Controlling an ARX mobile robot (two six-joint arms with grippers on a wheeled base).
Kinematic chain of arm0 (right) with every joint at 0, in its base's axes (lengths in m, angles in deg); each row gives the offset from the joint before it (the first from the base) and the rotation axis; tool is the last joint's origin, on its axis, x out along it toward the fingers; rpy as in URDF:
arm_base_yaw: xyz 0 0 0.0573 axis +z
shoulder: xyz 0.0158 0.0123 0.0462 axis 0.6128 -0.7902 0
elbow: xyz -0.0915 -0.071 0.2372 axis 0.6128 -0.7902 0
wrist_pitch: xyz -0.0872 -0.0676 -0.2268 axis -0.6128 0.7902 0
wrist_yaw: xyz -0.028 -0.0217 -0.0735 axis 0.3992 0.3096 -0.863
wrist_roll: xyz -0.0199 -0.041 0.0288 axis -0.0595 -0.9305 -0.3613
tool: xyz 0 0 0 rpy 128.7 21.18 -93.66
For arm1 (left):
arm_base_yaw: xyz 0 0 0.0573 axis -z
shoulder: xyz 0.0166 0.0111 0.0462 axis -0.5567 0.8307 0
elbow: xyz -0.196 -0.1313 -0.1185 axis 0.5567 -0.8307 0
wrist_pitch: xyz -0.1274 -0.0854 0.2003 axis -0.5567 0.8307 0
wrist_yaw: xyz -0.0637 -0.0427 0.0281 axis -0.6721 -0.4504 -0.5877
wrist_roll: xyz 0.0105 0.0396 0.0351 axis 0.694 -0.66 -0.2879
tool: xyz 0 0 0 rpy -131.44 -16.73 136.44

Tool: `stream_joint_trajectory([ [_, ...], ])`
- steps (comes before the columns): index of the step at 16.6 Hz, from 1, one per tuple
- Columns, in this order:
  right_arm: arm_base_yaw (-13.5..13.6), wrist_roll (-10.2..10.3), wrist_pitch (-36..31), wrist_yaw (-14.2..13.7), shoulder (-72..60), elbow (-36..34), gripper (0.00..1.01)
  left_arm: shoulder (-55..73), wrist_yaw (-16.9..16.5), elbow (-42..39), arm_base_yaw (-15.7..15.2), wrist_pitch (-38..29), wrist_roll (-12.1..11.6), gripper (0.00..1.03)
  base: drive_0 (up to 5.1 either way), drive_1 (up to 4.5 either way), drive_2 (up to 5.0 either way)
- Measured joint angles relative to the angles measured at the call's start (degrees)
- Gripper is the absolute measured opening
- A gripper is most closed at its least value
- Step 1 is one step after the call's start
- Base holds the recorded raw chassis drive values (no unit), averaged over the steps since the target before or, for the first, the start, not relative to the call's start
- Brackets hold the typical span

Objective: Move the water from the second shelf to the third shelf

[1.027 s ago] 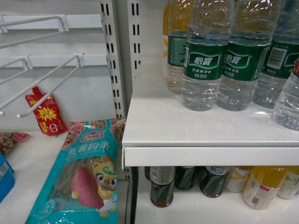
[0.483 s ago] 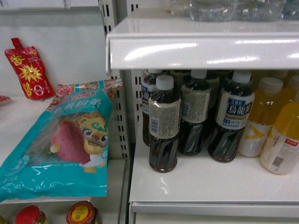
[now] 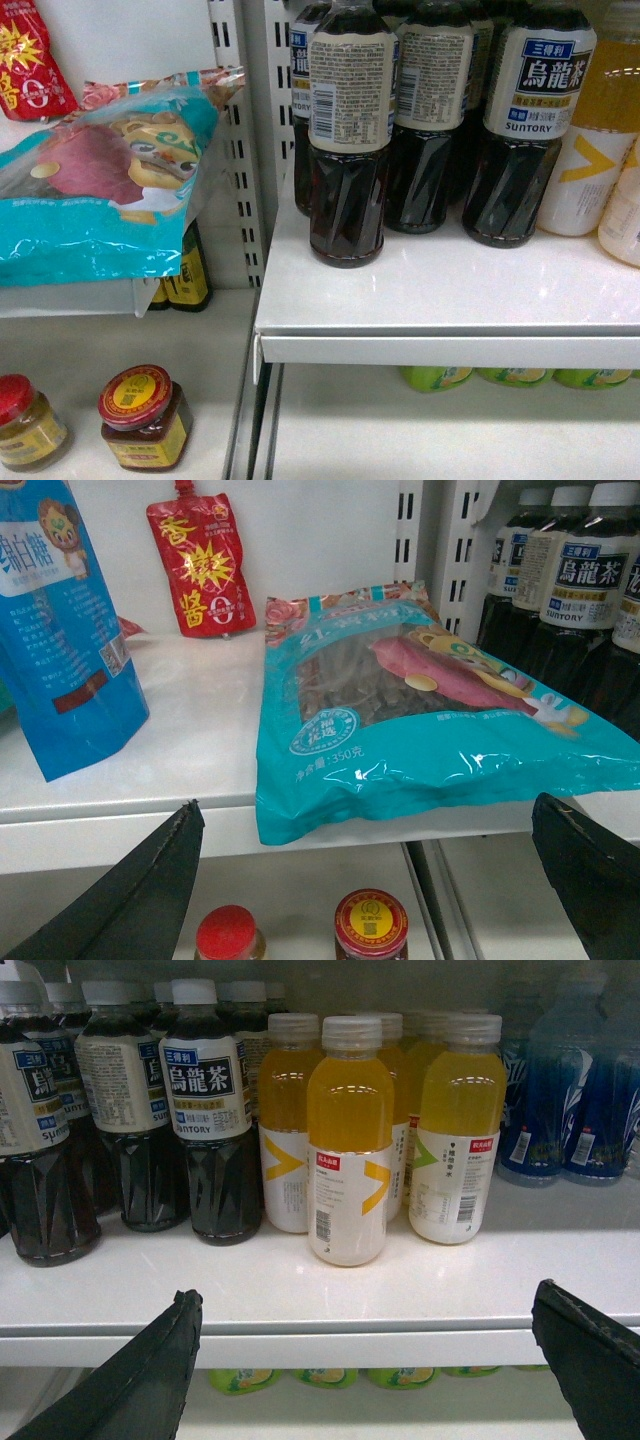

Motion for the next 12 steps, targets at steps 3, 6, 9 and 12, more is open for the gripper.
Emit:
stream_joint_trajectory([
  [3,0.0,0.0,0.0,0.0,0.0,0.0,0.98,0.0,0.0,0.0,0.0,0.0,0.0,0.98,0.0,0.0,0.0],
  [6,0.0,0.0,0.0,0.0,0.0,0.0,0.98,0.0,0.0,0.0,0.0,0.0,0.0,0.98,0.0,0.0,0.0],
  [9,0.0,0.0,0.0,0.0,0.0,0.0,0.98,0.0,0.0,0.0,0.0,0.0,0.0,0.98,0.0,0.0,0.0],
  [12,0.0,0.0,0.0,0.0,0.0,0.0,0.98,0.0,0.0,0.0,0.0,0.0,0.0,0.98,0.0,0.0,0.0],
])
